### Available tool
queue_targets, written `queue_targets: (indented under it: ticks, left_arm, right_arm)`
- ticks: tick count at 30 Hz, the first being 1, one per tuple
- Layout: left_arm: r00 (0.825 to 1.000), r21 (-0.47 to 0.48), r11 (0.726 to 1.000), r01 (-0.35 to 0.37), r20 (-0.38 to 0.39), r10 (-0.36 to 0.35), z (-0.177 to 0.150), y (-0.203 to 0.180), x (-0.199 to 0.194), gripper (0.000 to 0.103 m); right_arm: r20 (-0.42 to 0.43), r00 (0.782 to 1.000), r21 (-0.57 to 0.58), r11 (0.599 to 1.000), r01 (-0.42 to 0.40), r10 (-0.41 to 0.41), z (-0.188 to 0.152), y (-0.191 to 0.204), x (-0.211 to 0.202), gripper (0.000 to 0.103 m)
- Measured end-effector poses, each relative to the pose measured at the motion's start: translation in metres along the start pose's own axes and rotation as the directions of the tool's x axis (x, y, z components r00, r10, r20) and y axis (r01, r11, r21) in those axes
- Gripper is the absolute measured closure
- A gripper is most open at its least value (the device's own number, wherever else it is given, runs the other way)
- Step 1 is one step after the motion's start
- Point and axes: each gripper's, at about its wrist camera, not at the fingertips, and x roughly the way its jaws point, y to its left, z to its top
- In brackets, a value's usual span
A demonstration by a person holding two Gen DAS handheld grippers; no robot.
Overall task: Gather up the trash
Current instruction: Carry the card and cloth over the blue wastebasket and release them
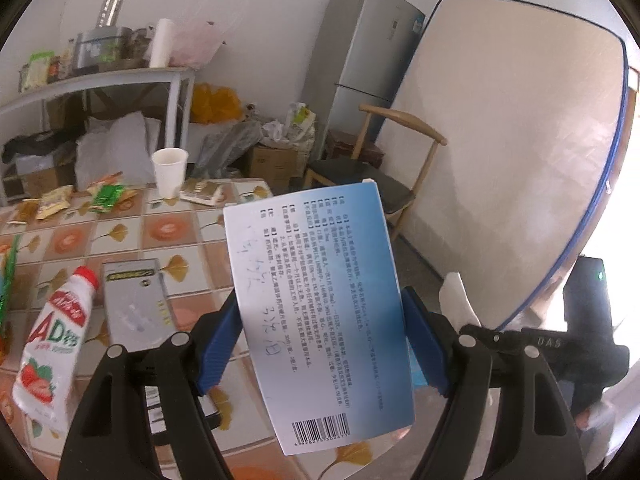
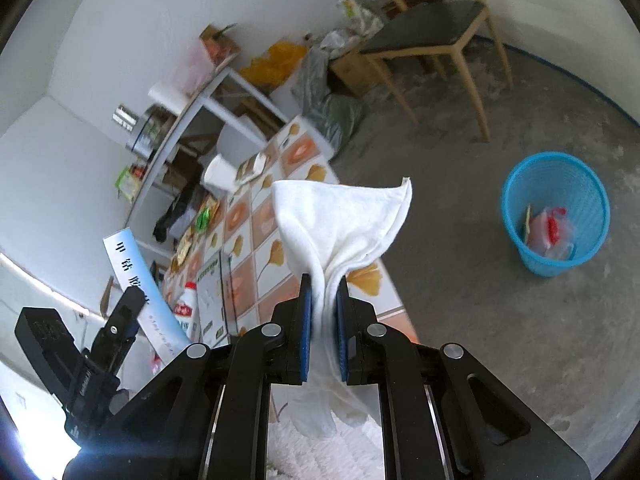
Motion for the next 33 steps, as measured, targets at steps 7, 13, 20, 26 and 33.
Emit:
queue_targets:
  ticks: [7, 13, 20, 26, 33]
  left_arm:
    - [0.963, -0.075, 0.975, 0.210, -0.155, -0.220, 0.031, -0.027, 0.053, 0.028]
    - [0.878, -0.121, 0.943, 0.311, -0.344, -0.334, 0.036, -0.080, 0.131, 0.028]
    - [0.782, -0.147, 0.934, 0.325, -0.514, -0.353, 0.022, -0.149, 0.229, 0.028]
    - [0.730, -0.162, 0.943, 0.292, -0.599, -0.329, 0.007, -0.184, 0.308, 0.028]
    - [0.711, -0.230, 0.934, 0.273, -0.606, -0.357, -0.004, -0.199, 0.382, 0.015]
  right_arm:
    - [0.101, 0.994, 0.099, 0.995, 0.032, -0.042, 0.008, -0.039, -0.036, 0.094]
    - [0.138, 0.988, 0.217, 0.975, 0.036, -0.067, 0.018, -0.087, -0.043, 0.093]
    - [0.119, 0.989, 0.351, 0.935, 0.044, -0.091, 0.035, -0.149, -0.022, 0.093]
    - [0.083, 0.991, 0.453, 0.890, 0.056, -0.105, 0.057, -0.205, 0.009, 0.093]
    - [0.101, 0.985, 0.560, 0.827, 0.059, -0.138, 0.085, -0.276, 0.043, 0.057]
